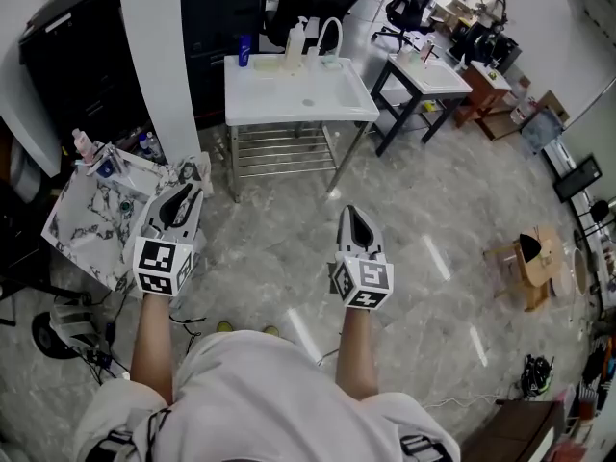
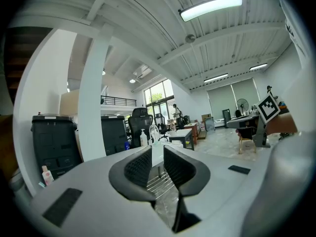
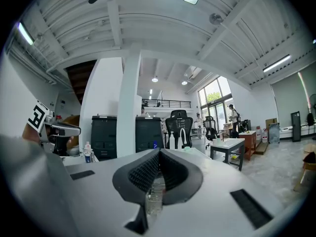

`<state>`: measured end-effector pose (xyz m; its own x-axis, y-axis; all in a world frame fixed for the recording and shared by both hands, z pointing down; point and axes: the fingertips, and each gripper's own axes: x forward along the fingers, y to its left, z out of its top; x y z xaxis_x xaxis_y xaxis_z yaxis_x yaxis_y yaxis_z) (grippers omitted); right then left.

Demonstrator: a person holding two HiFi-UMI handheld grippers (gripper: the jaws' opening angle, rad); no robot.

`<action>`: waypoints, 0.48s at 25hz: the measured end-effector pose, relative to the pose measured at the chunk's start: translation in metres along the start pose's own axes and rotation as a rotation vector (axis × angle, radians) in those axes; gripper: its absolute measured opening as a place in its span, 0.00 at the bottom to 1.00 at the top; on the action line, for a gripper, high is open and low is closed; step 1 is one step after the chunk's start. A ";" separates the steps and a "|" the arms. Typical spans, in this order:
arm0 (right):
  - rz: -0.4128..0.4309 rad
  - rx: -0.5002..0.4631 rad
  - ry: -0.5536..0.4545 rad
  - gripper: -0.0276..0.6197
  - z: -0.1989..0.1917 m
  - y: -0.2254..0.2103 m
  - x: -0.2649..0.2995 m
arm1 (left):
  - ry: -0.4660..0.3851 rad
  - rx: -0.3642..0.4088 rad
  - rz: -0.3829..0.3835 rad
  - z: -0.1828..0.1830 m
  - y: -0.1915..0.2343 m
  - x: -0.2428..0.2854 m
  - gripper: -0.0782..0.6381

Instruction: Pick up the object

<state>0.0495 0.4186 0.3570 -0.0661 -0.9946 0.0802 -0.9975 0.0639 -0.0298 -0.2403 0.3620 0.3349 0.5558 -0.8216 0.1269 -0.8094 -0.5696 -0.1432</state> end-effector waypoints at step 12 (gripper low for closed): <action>0.062 0.027 0.008 0.05 -0.011 -0.052 0.015 | 0.019 0.033 0.031 0.004 -0.042 0.035 0.20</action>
<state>0.1005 0.4010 0.3703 -0.1277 -0.9882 0.0849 -0.9905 0.1227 -0.0618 -0.1859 0.3569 0.3419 0.5268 -0.8383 0.1407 -0.8191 -0.5449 -0.1794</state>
